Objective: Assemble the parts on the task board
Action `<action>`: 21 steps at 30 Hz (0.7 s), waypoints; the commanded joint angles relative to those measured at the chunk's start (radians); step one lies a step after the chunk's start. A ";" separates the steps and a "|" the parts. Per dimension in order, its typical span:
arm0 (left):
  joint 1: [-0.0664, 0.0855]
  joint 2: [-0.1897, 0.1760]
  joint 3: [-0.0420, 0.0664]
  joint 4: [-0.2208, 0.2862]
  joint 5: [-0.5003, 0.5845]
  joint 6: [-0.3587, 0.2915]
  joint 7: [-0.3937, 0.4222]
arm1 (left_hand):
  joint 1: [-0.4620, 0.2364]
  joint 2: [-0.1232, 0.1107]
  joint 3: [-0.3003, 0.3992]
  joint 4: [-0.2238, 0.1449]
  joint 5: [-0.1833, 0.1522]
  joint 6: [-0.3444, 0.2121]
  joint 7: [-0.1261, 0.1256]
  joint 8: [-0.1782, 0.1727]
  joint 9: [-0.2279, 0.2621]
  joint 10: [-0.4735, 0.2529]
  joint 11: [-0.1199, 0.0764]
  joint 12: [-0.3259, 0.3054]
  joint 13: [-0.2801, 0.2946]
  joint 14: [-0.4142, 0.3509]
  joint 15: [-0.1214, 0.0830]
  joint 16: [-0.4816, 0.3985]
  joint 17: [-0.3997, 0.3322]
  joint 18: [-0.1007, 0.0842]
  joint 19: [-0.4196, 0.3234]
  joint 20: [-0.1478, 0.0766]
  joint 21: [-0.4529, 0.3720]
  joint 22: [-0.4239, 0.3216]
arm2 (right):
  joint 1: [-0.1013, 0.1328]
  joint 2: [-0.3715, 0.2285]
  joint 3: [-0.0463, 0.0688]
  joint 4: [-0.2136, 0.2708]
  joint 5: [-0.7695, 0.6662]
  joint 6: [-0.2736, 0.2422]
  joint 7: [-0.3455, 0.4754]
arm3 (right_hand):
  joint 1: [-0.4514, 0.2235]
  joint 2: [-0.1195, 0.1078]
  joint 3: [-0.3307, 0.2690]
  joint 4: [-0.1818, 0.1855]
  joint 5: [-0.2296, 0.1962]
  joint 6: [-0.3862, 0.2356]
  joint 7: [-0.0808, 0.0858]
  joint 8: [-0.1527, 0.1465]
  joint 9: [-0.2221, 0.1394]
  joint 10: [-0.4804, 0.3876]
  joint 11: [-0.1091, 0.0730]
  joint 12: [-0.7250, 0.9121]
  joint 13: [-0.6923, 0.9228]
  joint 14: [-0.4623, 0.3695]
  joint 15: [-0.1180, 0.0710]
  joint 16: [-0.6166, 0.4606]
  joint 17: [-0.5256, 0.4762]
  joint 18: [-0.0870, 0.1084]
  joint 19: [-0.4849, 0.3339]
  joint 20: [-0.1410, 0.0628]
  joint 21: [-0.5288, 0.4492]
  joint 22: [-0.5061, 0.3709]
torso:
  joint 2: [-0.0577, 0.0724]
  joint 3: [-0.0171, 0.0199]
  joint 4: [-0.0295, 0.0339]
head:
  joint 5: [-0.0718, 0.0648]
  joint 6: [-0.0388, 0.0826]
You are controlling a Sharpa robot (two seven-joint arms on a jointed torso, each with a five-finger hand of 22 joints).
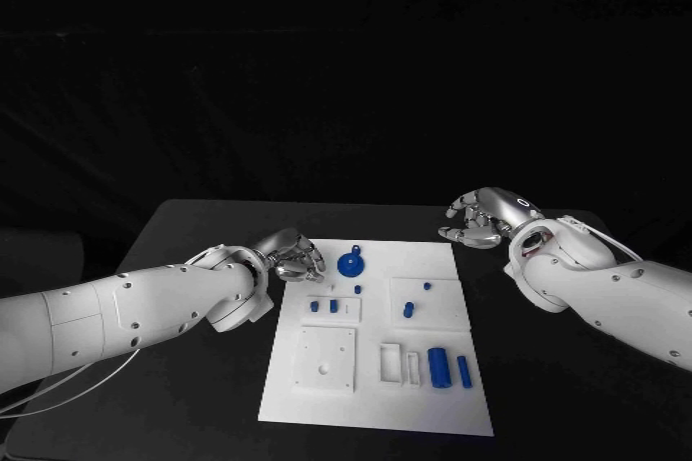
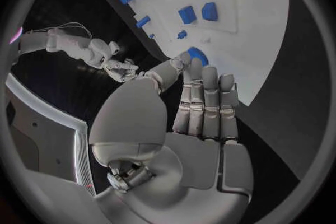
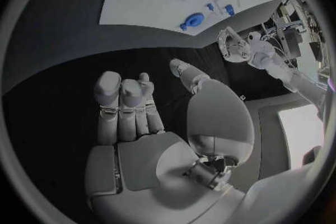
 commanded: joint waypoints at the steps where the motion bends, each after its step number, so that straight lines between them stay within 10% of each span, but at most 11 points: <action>1: 0.001 -0.005 0.000 0.011 -0.034 0.070 0.023 | 0.005 0.005 -0.008 0.001 -0.009 0.020 -0.007 0.012 0.009 0.017 -0.005 0.015 0.011 0.010 -0.003 0.013 0.004 -0.012 0.012 -0.068 0.007 0.003 | -0.002 0.002 0.000 0.000 -0.001 0.002 0.011 | 0.012 0.001 0.004 0.000 0.003 -0.003 0.006 0.004 0.000 -0.005 -0.001 0.005 -0.001 0.008 0.002 -0.004 0.001 0.134 0.003 -0.007 -0.006 0.010 | 0.000 -0.0009 0.0032 | -0.001 -0.004; 21: -0.005 -0.031 -0.028 0.023 -0.130 0.139 0.023 | -0.033 0.029 -0.014 0.009 -0.037 0.057 -0.018 -0.003 -0.010 0.020 -0.010 0.025 0.023 0.004 -0.010 0.029 0.004 -0.017 0.016 -0.078 0.007 0.011 | -0.004 0.002 0.000 0.001 -0.001 0.002 0.012 | 0.014 0.002 0.005 0.001 0.003 -0.003 0.006 0.004 0.000 -0.005 -0.001 0.005 -0.002 0.008 0.002 -0.004 0.001 0.134 0.003 -0.007 -0.006 0.010 | 0.000 -0.0017 0.0012 | 0.010 -0.008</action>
